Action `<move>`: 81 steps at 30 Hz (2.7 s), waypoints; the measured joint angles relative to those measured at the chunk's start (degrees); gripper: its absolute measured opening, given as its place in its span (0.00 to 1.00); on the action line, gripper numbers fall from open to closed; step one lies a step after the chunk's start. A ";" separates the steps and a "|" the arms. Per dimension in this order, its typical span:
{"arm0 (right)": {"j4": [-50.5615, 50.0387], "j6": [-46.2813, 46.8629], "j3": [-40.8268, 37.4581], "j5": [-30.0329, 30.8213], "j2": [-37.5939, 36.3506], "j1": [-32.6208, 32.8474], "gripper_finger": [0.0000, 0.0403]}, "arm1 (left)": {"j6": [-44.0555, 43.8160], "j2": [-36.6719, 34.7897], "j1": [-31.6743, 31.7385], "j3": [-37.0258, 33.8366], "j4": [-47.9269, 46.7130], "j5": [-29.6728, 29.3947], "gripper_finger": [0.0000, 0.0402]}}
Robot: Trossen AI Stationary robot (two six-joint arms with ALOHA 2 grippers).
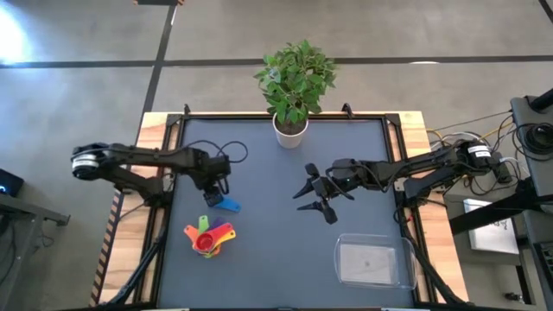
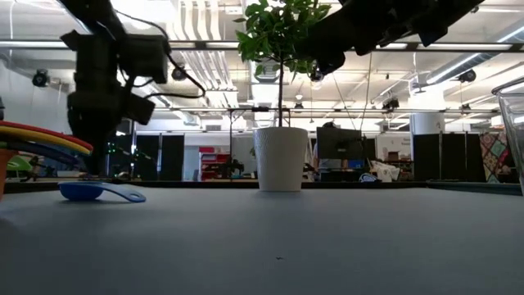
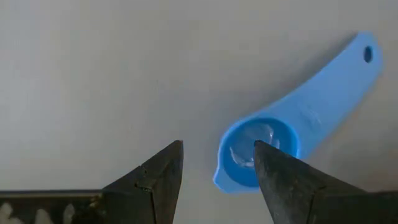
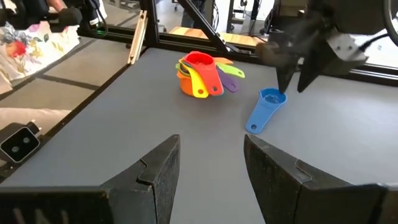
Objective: Nest measuring cups in basket
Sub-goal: Stack the blue measuring cup on top of the red measuring cup
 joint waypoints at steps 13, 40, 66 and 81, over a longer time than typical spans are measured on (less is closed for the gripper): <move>-0.43 0.00 0.00 0.00 0.00 0.00 0.41 | 1.87 11.13 1.44 0.07 -0.06 2.64 0.32; -0.73 -0.42 0.07 0.02 0.00 -0.01 0.41 | -76.92 -21.87 -41.88 2.22 -6.13 0.68 0.00; -0.86 1.34 0.08 -0.04 0.00 0.02 0.41 | -103.85 -8.95 -60.07 1.08 8.68 -7.23 0.00; -0.85 2.27 0.07 -0.13 0.00 0.04 0.41 | -102.93 -8.42 -60.04 0.82 9.79 -5.06 0.25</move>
